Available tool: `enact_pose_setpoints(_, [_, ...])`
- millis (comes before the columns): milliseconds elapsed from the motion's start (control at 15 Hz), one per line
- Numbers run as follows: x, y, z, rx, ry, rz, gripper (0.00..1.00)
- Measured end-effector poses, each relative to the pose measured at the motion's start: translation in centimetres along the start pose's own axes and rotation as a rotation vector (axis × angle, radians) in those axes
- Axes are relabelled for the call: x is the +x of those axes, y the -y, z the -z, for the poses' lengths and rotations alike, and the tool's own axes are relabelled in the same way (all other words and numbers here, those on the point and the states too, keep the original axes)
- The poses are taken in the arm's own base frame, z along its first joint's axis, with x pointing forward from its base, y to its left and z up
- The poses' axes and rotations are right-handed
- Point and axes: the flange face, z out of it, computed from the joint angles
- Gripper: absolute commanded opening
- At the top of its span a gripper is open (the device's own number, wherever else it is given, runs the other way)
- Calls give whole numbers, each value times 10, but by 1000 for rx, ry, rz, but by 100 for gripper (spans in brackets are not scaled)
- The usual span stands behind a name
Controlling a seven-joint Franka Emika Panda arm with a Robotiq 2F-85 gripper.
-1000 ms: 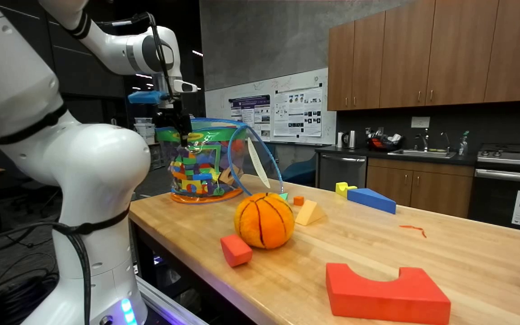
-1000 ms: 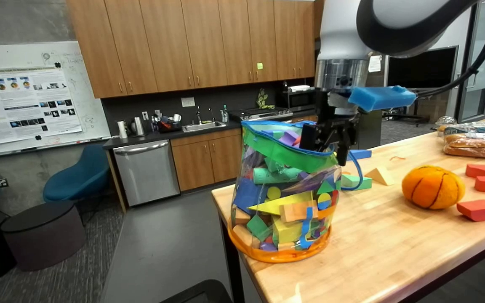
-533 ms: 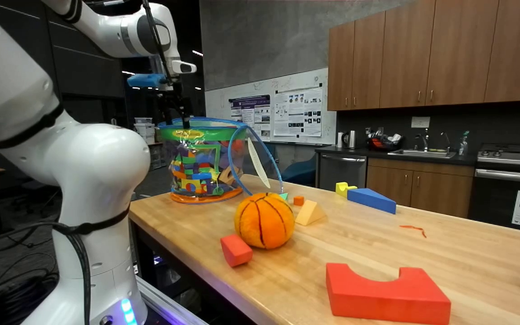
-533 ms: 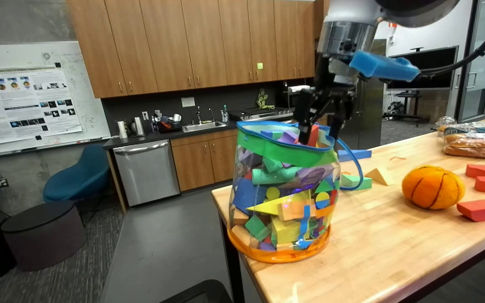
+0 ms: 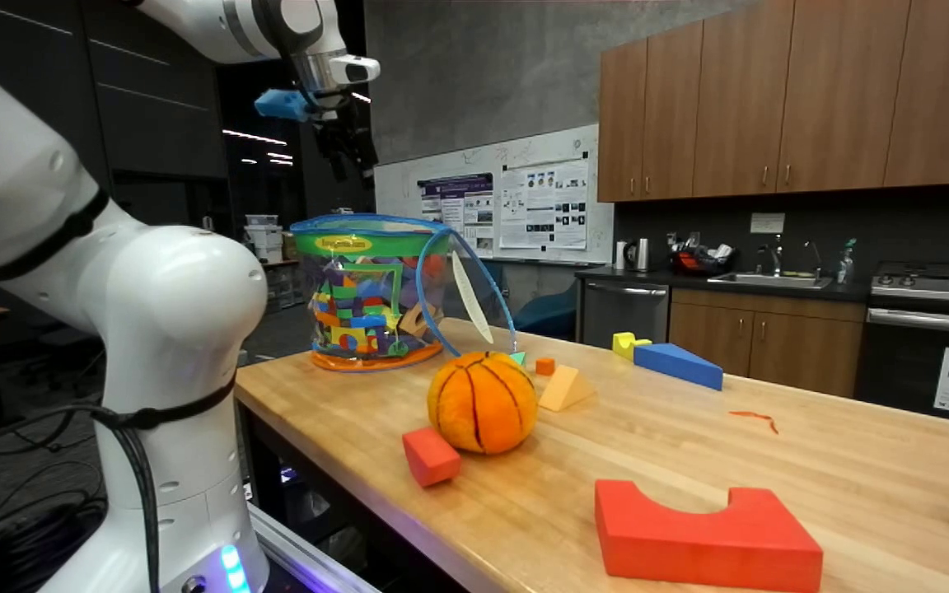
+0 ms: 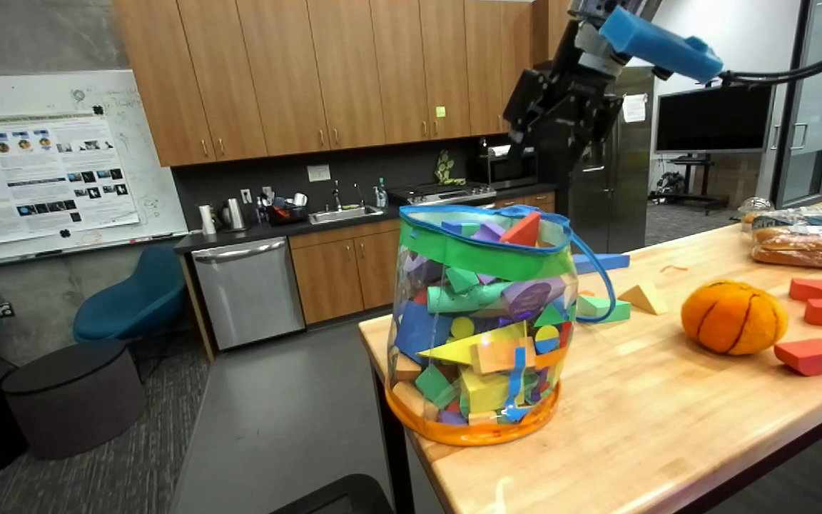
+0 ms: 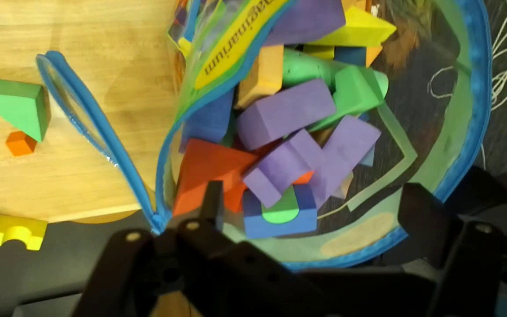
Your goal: Pick up the light green block on the table and put it inside the blocks bag
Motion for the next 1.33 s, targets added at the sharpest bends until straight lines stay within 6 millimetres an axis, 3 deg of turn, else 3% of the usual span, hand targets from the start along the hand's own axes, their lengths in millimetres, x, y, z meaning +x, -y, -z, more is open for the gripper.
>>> enact_pose_setpoints(400, [52, -49, 28, 34, -76, -154, 100])
enact_pose_setpoints(733, [88, -103, 27, 38, -83, -280, 100])
enact_pose_setpoints(1067, [113, -163, 20, 11, -97, -393, 100])
enact_pose_setpoints(1333, [119, -172, 17, 7, -94, -410, 100])
